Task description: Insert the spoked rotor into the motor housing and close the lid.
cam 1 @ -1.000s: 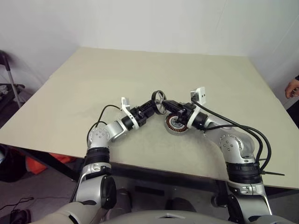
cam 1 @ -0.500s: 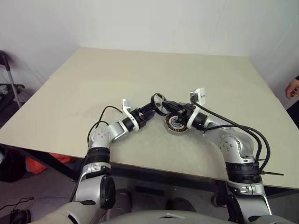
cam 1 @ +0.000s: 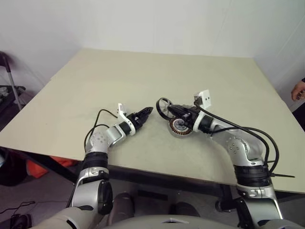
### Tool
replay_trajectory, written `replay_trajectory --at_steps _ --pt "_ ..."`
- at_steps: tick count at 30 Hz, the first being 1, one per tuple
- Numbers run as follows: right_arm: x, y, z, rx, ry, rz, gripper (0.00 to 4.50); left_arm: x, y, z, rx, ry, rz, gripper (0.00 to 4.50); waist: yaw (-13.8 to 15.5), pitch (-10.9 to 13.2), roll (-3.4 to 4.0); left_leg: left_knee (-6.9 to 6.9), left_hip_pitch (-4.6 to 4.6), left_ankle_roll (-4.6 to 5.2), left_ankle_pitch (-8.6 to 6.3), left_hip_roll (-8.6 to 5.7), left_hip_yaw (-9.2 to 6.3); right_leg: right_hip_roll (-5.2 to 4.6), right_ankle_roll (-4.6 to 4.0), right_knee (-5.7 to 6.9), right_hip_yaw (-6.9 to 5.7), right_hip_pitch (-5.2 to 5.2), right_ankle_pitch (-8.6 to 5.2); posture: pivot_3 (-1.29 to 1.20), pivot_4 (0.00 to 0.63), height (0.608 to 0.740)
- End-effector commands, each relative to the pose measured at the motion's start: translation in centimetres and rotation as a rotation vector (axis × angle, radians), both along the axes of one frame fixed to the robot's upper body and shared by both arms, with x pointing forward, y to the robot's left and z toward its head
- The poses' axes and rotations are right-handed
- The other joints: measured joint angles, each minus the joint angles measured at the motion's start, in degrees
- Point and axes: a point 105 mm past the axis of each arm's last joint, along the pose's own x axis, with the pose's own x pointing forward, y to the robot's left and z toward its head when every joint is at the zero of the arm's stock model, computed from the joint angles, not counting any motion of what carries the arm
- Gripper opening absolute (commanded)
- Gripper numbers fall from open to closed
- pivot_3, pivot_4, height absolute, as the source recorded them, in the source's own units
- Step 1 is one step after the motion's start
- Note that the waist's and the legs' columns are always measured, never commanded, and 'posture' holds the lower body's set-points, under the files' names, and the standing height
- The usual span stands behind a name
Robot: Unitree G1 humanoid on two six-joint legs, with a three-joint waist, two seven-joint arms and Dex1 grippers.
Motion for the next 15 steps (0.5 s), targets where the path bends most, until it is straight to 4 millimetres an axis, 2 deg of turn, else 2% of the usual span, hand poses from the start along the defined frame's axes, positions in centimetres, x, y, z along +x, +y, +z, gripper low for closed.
replay_trajectory --at_steps 1,5,9,15 --pt "-0.7 -0.7 1.5 -0.144 -0.085 0.023 0.44 0.4 1.1 0.8 0.023 -0.061 0.031 3.7 0.0 0.0 0.0 0.0 0.02 0.0 0.0 0.01 0.0 0.01 0.0 0.0 0.0 0.02 0.0 0.0 0.0 0.74" --pt "-1.3 -2.0 0.1 -0.329 -0.072 0.047 0.44 0.2 2.0 1.1 0.124 -0.137 0.035 3.7 0.0 0.0 0.0 -0.08 0.19 0.0 -0.01 0.01 -0.01 0.02 0.05 -0.06 0.0 0.2 -0.03 0.0 0.0 0.74" --pt "-1.3 -2.2 -1.0 -0.379 -0.046 0.057 0.44 0.2 2.9 2.1 0.224 -0.231 0.039 3.7 -0.2 0.0 0.0 -0.08 0.23 -0.01 0.0 0.06 0.0 0.07 0.04 -0.02 0.01 0.19 -0.05 0.0 0.0 0.74" --pt "-1.3 -1.8 -1.2 -0.378 -0.04 0.076 0.44 -0.1 3.9 2.7 0.267 -0.276 0.051 3.7 -0.2 0.0 0.0 -0.06 0.23 -0.01 0.0 0.05 0.0 0.06 0.02 -0.02 0.03 0.21 -0.05 0.0 0.0 0.74"
